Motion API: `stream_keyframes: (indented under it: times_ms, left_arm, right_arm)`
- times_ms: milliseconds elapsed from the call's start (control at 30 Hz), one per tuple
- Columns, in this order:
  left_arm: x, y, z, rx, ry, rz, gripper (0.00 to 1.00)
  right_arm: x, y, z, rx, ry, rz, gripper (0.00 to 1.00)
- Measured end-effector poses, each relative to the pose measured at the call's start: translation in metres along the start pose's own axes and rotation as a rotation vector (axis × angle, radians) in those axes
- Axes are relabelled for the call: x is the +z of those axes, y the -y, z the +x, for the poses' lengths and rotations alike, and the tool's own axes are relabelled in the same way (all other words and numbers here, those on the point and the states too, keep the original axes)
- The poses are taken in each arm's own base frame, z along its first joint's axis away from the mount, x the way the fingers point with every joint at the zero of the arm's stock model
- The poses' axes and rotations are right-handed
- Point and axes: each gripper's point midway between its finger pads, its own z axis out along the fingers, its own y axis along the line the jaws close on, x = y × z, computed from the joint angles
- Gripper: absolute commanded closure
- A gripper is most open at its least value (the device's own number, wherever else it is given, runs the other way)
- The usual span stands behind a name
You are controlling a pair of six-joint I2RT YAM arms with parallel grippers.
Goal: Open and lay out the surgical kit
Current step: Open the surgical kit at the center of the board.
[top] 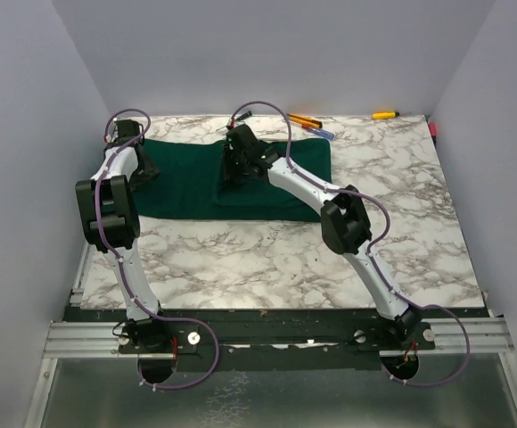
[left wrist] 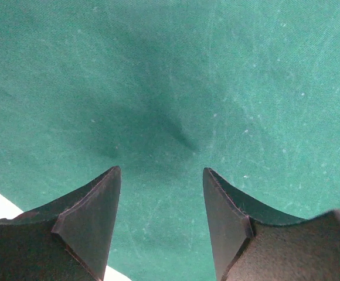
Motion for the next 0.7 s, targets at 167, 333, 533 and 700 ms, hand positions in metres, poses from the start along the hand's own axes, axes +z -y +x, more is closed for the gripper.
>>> stream_keyframes:
  times_ms: [167, 333, 533, 700]
  left_arm:
    - [0.0, 0.0, 0.0, -0.001, 0.0, 0.0, 0.41]
    - [0.001, -0.001, 0.0, -0.002, 0.0, -0.001, 0.41]
    - [0.001, -0.004, -0.002, -0.008, 0.001, -0.005, 0.41]
    - [0.002, -0.006, -0.003, -0.011, 0.004, -0.009, 0.41]
  right_arm:
    - [0.001, 0.003, 0.006, -0.003, -0.021, 0.013, 0.91]
    - [-0.004, 0.013, 0.008, -0.015, -0.037, 0.067, 0.99]
    - [-0.029, 0.036, -0.003, -0.087, -0.031, 0.187, 0.99]
    - [-0.088, 0.073, -0.03, -0.179, 0.013, 0.34, 0.99]
